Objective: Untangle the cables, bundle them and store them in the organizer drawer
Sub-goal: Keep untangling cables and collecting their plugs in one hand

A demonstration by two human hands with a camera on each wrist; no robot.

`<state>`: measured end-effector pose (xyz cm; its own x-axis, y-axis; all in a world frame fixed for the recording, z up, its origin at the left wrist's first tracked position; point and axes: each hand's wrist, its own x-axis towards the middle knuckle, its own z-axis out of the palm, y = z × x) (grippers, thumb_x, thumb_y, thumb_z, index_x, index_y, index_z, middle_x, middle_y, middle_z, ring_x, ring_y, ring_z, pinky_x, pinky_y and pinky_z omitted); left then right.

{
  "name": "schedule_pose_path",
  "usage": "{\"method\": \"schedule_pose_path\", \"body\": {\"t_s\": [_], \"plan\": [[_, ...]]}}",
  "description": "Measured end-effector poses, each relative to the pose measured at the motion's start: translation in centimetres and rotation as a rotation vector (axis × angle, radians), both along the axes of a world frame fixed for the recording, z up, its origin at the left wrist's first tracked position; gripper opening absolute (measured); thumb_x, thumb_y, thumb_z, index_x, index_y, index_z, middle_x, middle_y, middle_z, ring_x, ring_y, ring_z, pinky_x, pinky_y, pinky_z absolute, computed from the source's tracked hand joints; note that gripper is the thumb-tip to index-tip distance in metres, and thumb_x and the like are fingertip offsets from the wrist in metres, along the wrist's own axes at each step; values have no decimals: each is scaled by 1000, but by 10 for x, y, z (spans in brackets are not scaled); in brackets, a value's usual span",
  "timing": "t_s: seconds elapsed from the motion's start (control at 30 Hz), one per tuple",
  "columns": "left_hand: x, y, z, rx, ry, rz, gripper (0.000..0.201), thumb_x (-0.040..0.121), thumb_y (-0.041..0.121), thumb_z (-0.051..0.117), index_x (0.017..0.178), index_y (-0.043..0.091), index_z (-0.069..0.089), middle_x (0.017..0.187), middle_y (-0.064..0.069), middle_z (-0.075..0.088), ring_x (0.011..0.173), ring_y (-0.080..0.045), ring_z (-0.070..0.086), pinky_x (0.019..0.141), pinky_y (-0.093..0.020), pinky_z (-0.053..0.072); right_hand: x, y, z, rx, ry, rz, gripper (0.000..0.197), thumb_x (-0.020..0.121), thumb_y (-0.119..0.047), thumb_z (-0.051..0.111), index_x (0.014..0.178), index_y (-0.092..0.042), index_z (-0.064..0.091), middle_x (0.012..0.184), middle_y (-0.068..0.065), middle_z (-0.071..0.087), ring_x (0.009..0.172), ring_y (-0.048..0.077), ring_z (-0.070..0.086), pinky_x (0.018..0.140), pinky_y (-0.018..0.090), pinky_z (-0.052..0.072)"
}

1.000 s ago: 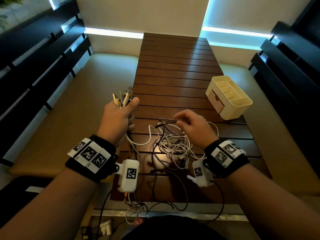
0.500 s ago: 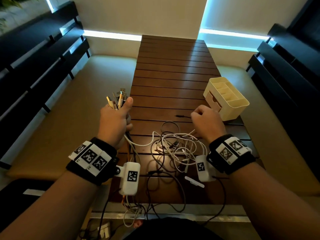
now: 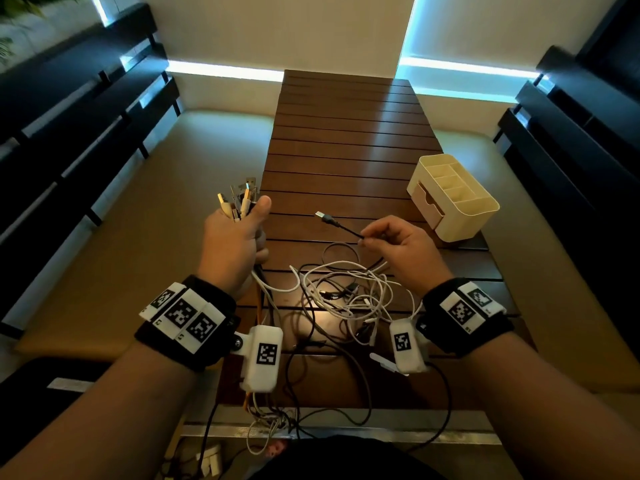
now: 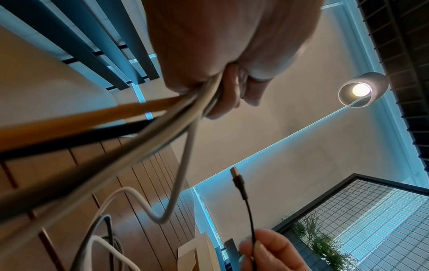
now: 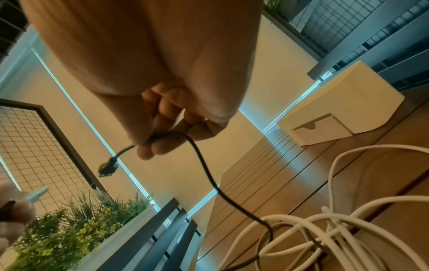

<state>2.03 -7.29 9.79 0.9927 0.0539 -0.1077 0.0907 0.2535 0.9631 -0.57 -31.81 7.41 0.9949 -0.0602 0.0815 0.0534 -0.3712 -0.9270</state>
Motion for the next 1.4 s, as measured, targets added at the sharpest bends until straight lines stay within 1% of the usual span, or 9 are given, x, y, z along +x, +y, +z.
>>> {"method": "schedule_pose_path", "body": {"t_s": [0.13,0.27,0.43,0.63,0.77,0.97,1.13,1.3,1.4], "plan": [[-2,-7,0,-3,-52,-36,32,93,27,66,75,21,40,57,3,24,45,-11,18,42,-22,23,0,14,10,218,-63,24,21,86,0,70,90,-21,70,93,3,74,92,21,72,82,27,56],[-7,-23,1,-31,-133,-172,28,80,34,74,73,23,49,54,8,31,42,-9,23,40,-21,26,3,39,19,278,-77,161,21,85,1,71,91,-19,71,94,9,73,94,29,72,89,40,58],[-7,-33,3,76,-202,-96,24,93,22,66,75,18,51,54,8,41,44,-9,36,43,-22,34,-4,59,20,198,-50,346,19,88,-1,68,94,-19,69,89,-1,74,84,17,72,84,34,59],[-2,-21,25,-19,-184,96,24,100,35,51,84,17,52,57,10,42,47,-4,39,44,-19,35,-1,41,-19,-357,199,407,13,93,-33,66,99,-22,64,94,0,70,85,17,68,84,40,59],[4,-7,33,-47,-186,175,31,103,40,44,83,20,56,64,9,45,50,-3,40,47,-19,35,2,18,-54,-439,349,287,15,97,-38,59,89,-27,65,88,-5,71,83,15,68,86,46,57],[8,-5,28,-79,-173,261,25,103,37,44,89,19,54,67,11,58,58,-5,56,69,-31,55,13,15,-37,-190,290,201,27,102,-34,49,89,-14,60,69,-5,66,73,25,67,76,42,54],[11,-1,26,-203,-161,252,32,103,40,42,93,12,53,68,-2,53,72,-22,71,75,-42,60,16,7,-23,232,215,129,12,97,-26,56,88,-18,56,63,-6,46,57,12,46,65,34,48],[4,-4,24,-184,-108,75,35,102,46,44,83,17,52,58,6,39,45,-9,35,41,-24,36,20,7,2,358,67,-1,19,93,-36,46,90,-18,52,65,-8,41,62,10,41,63,28,38],[-3,-13,20,-31,-149,-98,32,97,46,52,78,20,50,57,5,35,44,-11,26,40,-24,25,14,17,20,148,25,38,25,104,-29,43,82,-20,52,67,-8,42,63,8,42,64,27,38]]}}
